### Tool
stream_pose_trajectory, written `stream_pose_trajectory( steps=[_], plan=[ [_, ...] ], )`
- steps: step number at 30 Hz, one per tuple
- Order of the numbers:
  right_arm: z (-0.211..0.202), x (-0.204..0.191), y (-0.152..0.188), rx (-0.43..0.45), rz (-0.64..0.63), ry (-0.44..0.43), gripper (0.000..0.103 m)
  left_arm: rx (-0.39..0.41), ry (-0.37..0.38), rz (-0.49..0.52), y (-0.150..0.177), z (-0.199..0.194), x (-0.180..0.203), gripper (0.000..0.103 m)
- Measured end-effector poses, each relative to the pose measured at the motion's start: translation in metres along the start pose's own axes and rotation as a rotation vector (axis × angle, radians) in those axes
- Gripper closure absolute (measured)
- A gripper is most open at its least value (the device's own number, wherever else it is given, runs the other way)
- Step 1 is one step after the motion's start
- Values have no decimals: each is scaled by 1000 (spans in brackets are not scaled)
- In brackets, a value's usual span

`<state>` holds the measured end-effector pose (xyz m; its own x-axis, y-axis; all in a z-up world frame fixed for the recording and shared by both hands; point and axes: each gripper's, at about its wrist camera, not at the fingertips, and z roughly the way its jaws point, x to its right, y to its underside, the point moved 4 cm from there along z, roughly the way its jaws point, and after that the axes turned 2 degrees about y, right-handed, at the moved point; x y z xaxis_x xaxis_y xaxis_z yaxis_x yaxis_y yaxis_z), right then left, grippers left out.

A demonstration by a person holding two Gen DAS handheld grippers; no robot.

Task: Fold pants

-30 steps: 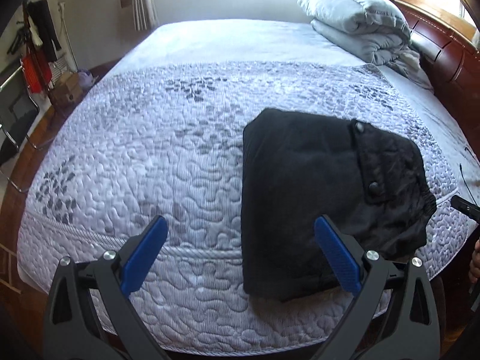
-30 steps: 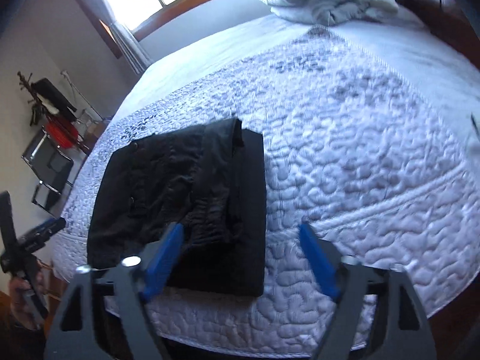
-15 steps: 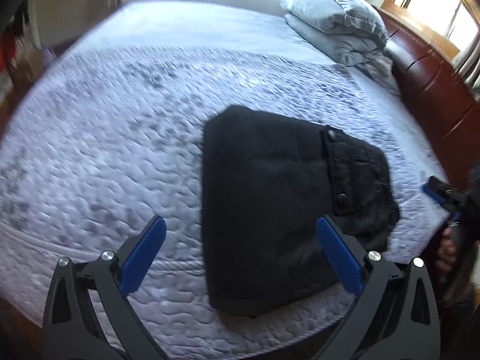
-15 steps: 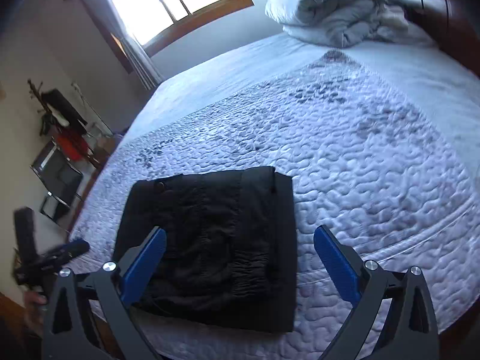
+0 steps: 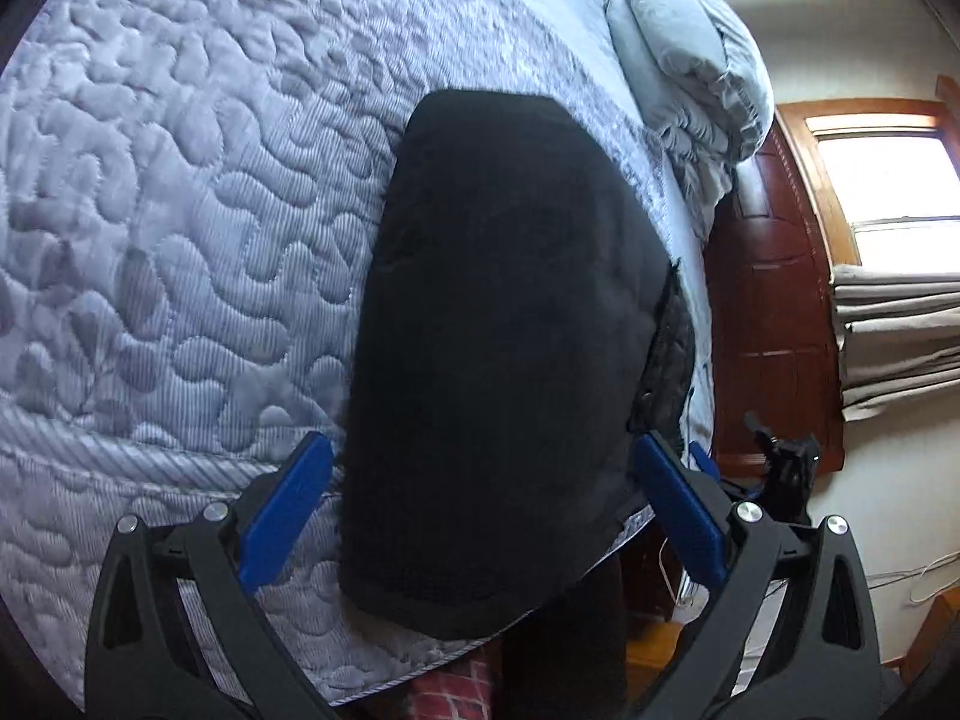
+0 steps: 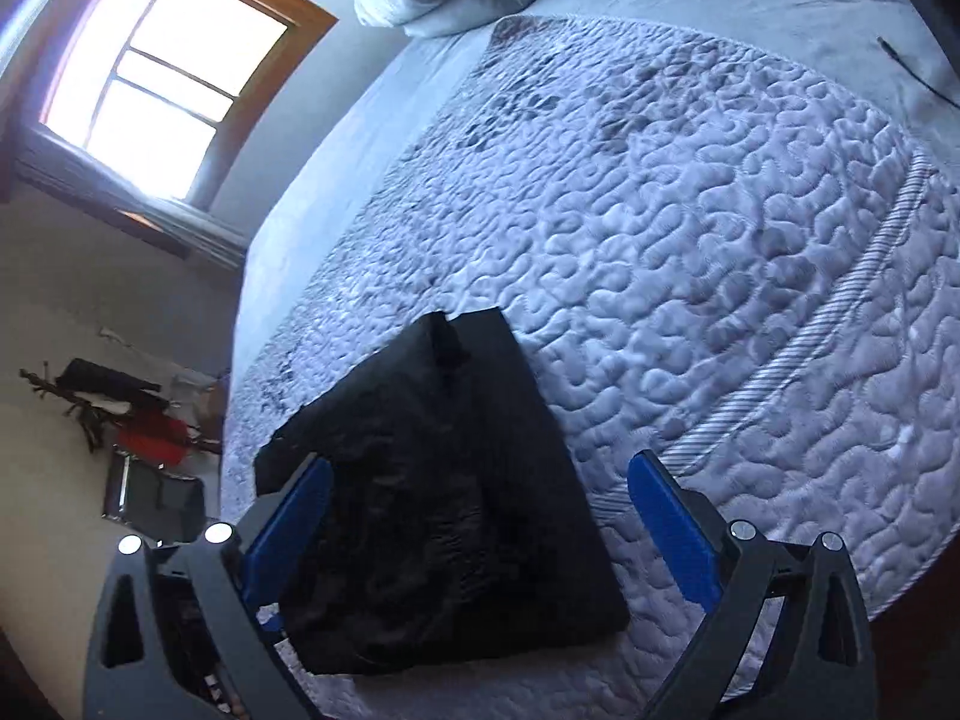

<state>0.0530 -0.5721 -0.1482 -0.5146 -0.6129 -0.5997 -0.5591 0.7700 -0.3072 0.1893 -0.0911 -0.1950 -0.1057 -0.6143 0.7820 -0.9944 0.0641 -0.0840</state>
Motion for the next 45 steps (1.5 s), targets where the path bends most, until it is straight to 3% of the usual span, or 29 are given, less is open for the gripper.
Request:
stream_pose_trajectory(
  steps=[3, 6, 8, 15, 25, 39, 41, 45],
  plan=[
    [10, -16, 4, -111, -165, -39, 4, -48, 24, -12, -4, 17, -5, 3],
    [18, -19, 9, -149, -260, 60, 4, -104, 21, 2, -7, 36, -6, 3],
    [26, -22, 14, -215, -303, 43, 4, -136, 38, 0, -8, 48, -4, 3],
    [31, -4, 0, -204, -300, 87, 4, -169, 18, 26, -10, 69, 8, 3],
    [77, 38, -15, -397, -181, -77, 4, -173, -4, 72, -6, 77, 20, 3],
    [105, 9, 9, -527, -261, -217, 4, -210, 6, 57, -14, 92, 25, 3],
    [106, 8, 18, -552, -262, -222, 9, -198, 0, 59, -12, 92, 33, 3],
    [107, -2, 16, -520, -306, -187, 24, -151, -26, 75, -4, 92, 44, 4]
  ],
)
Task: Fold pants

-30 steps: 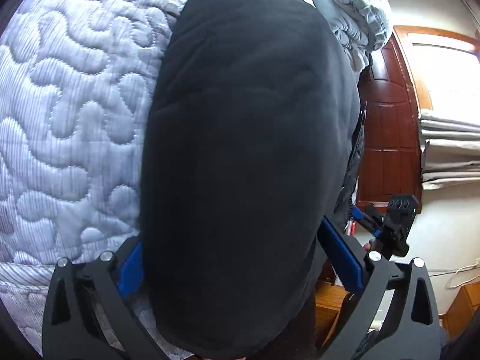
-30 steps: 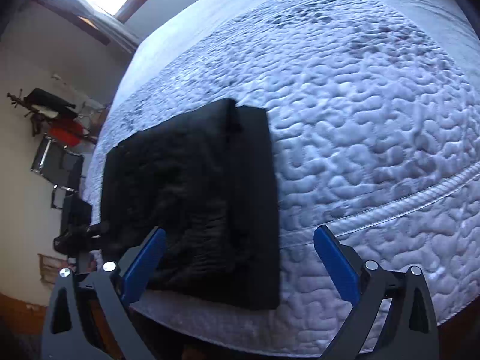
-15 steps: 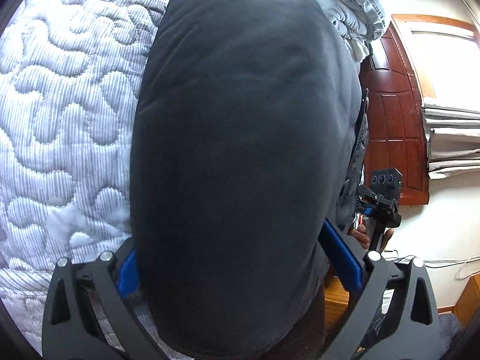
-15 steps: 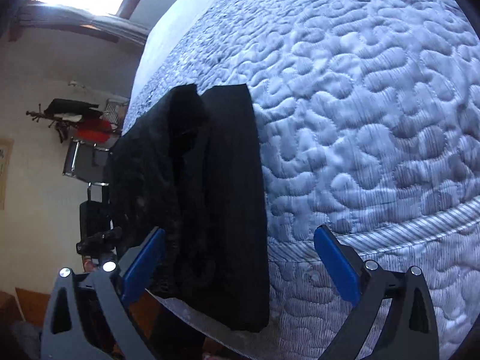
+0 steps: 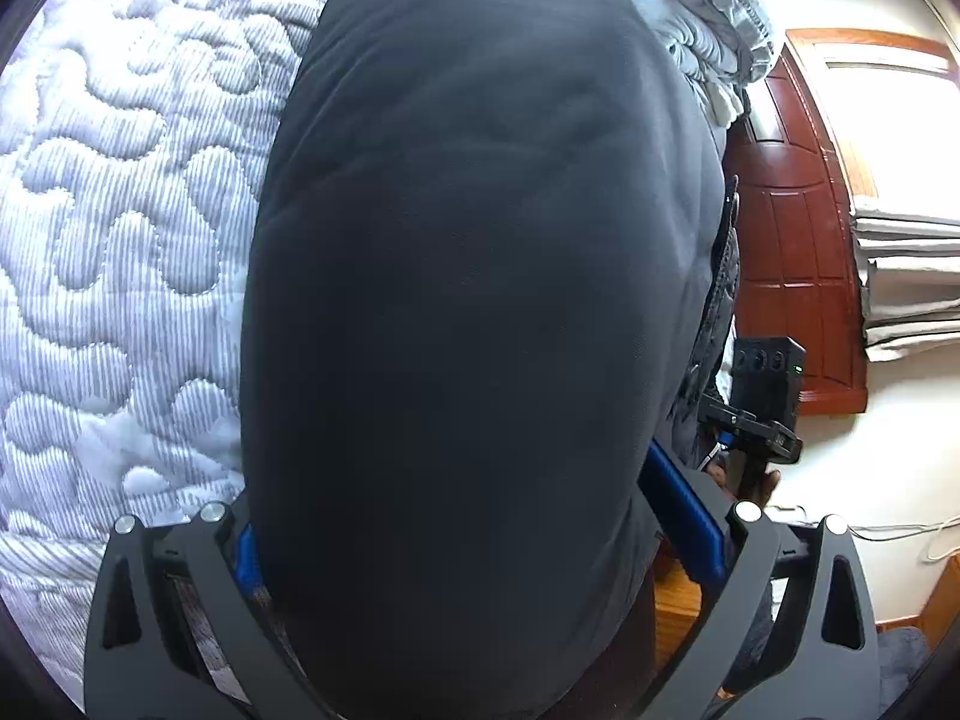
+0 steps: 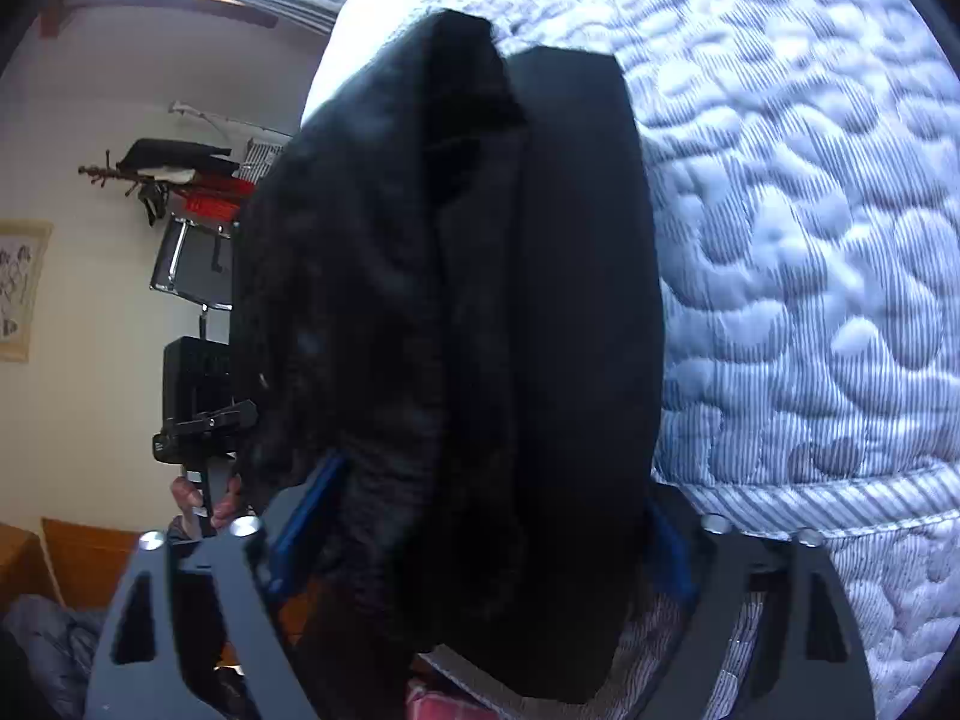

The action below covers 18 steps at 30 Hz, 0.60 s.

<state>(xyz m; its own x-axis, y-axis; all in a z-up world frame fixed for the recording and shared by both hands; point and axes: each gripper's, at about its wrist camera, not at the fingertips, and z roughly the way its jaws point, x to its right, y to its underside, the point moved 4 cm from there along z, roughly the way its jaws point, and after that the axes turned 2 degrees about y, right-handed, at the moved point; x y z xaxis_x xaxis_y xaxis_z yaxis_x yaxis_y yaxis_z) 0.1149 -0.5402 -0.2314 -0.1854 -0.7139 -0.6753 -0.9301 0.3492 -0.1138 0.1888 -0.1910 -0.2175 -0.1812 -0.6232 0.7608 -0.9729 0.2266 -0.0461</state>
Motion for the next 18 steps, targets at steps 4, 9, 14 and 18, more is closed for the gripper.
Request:
stream_pose_trajectory(
  steps=[4, 9, 14, 18],
  plan=[
    [-13, -9, -3, 36, -32, 38, 43, 32, -13, -3, 3, 4, 10, 12],
    [-26, -13, -20, 74, -80, 106, 49, 64, 12, -3, -3, 14, 27, 25],
    [-20, -11, -28, 83, -77, 98, 49, 95, 15, -13, -17, 16, 25, 26],
    [-12, -17, -39, 94, -87, 80, 49, 121, 8, -20, -29, 8, 18, 26]
  ],
)
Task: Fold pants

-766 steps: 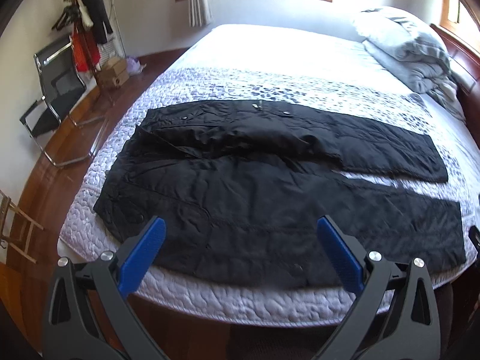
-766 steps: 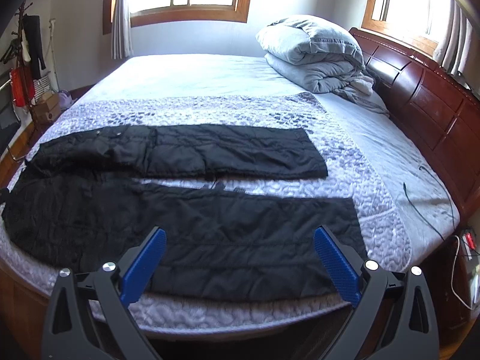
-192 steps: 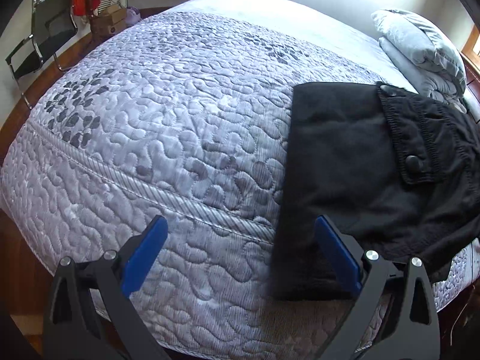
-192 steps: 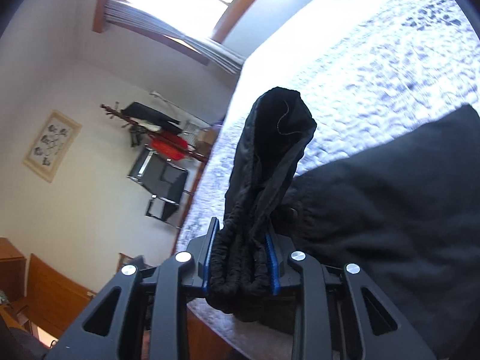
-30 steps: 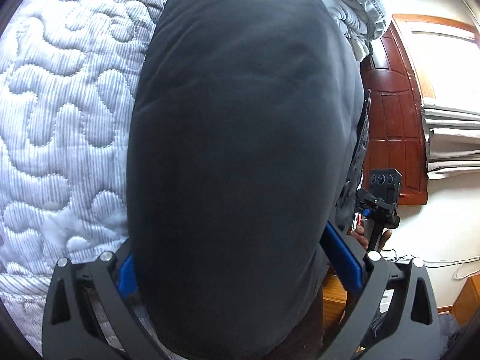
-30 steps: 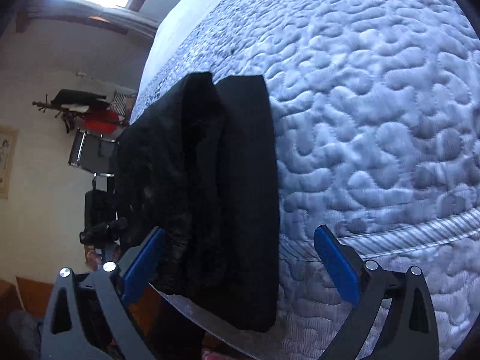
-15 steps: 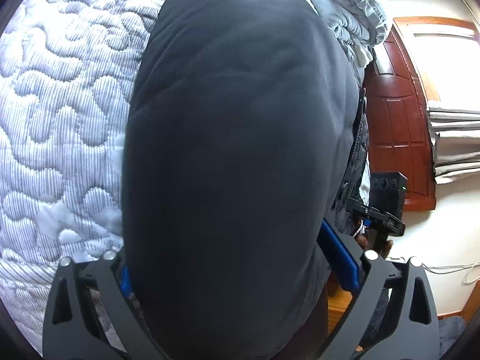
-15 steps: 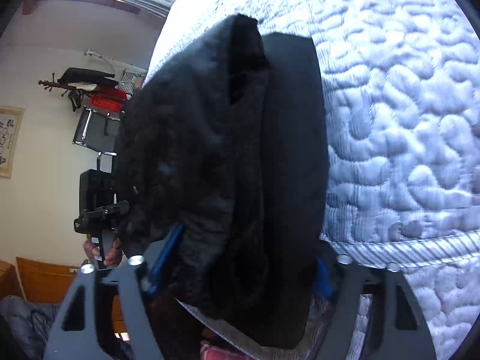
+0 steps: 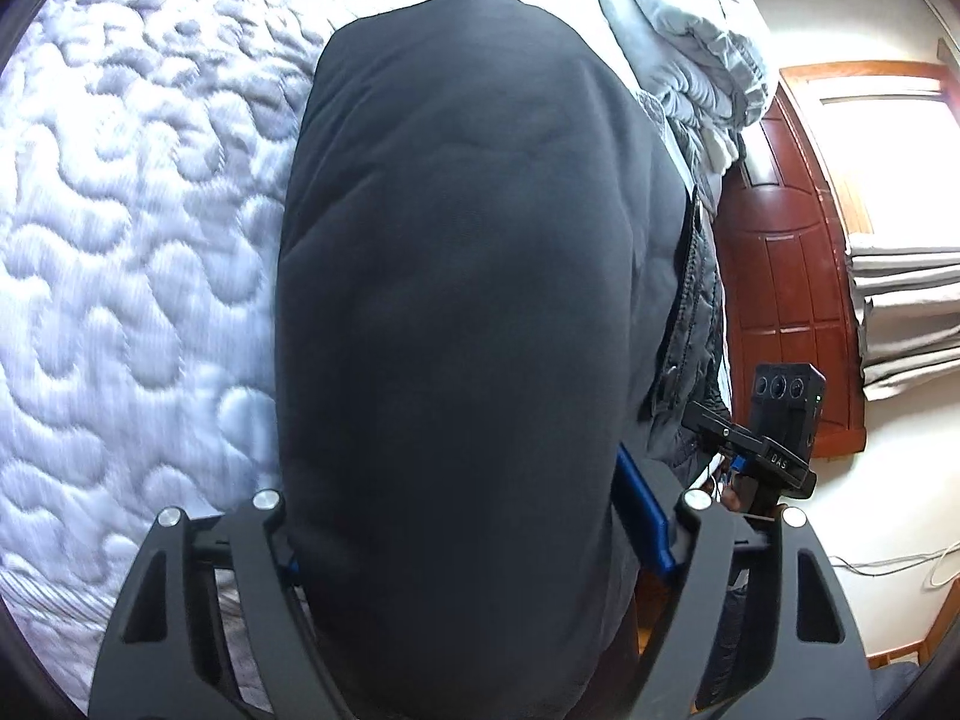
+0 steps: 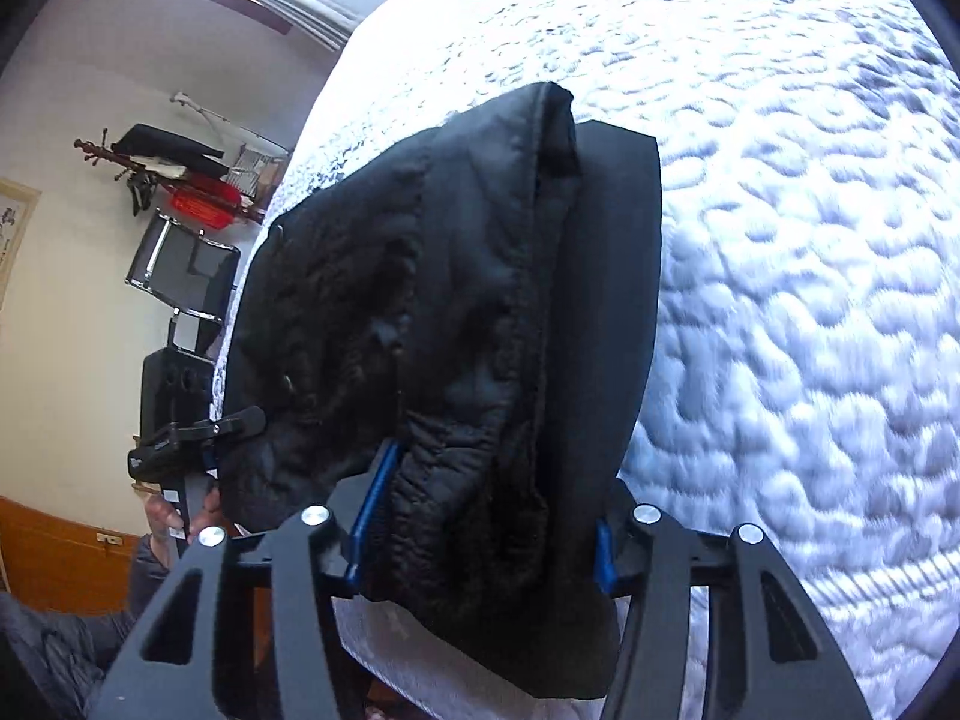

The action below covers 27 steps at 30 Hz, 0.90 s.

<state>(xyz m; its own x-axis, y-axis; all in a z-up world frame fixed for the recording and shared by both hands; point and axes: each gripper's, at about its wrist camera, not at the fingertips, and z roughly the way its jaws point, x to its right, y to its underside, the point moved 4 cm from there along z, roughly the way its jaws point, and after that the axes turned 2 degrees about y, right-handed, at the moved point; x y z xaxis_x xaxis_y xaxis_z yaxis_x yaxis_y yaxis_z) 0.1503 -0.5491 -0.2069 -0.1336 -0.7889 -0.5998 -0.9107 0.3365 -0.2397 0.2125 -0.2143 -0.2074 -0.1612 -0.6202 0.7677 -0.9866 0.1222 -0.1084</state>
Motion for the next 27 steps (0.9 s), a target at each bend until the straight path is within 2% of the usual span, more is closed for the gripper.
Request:
stream_pose_trajectory(
  steps=[6, 10, 13, 15, 18, 25, 27],
  plan=[
    [9, -6, -4, 6, -13, -8, 49, 47, -25, 8, -12, -18, -12, 29],
    [4, 5, 5, 19, 7, -26, 49, 46, -22, 19, -6, -19, -20, 30],
    [0, 11, 13, 36, 20, -25, 49, 55, -28, 45, -4, -22, -21, 36],
    [-2, 14, 12, 42, 25, -22, 49, 50, -14, 47, -7, -23, -18, 44],
    [-2, 17, 12, 43, 31, -16, 48, 43, -7, 60, -5, -26, -21, 50],
    [7, 7, 10, 38, 41, -11, 47, 35, 7, 72, -7, -25, -21, 56],
    [5, 4, 9, 42, 25, -3, 47, 40, 0, 79, -11, -24, -16, 61]
  ],
)
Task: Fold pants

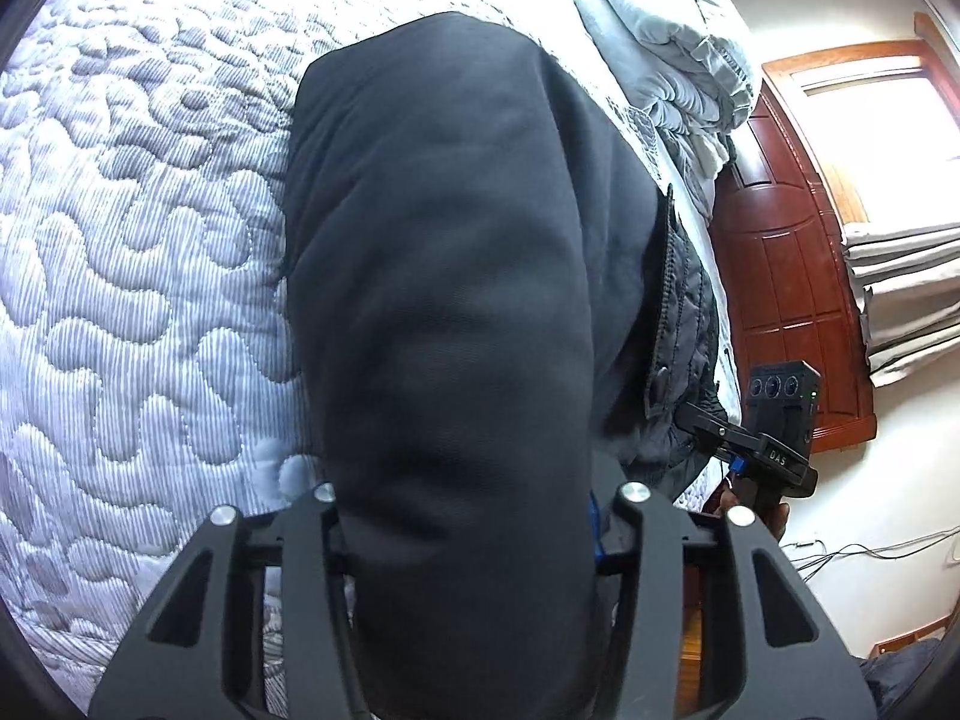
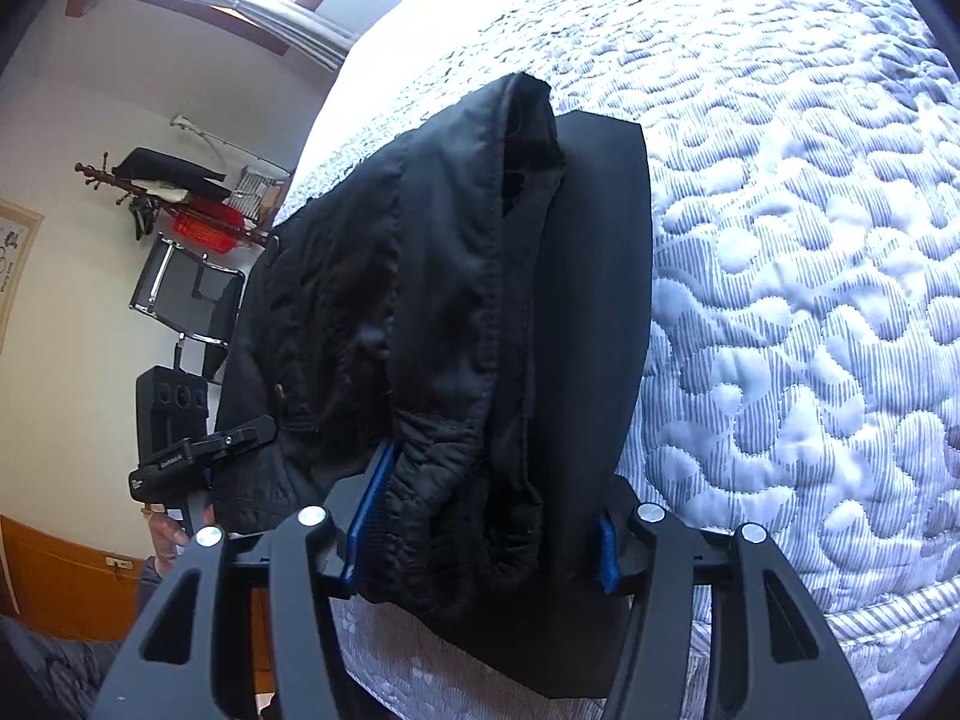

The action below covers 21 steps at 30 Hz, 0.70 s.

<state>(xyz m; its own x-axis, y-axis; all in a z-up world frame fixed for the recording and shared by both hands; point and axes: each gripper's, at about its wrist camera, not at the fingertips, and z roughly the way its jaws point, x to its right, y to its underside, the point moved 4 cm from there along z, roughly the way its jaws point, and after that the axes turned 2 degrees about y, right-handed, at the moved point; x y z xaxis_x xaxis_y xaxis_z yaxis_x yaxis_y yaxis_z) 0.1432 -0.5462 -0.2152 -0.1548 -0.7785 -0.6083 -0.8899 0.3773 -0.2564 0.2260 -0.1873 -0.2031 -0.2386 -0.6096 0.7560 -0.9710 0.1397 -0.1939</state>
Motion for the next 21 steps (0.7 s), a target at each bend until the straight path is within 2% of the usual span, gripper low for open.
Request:
stream_pose_trajectory(
  steps=[6, 21],
  plan=[
    [-5, -19, 0, 23, -19, 16, 49, 26, 19, 25, -4, -1, 8, 68],
    [-25, -65, -6, 117, -178, 120, 50, 108, 69, 63, -9, -1, 19, 68]
  ],
)
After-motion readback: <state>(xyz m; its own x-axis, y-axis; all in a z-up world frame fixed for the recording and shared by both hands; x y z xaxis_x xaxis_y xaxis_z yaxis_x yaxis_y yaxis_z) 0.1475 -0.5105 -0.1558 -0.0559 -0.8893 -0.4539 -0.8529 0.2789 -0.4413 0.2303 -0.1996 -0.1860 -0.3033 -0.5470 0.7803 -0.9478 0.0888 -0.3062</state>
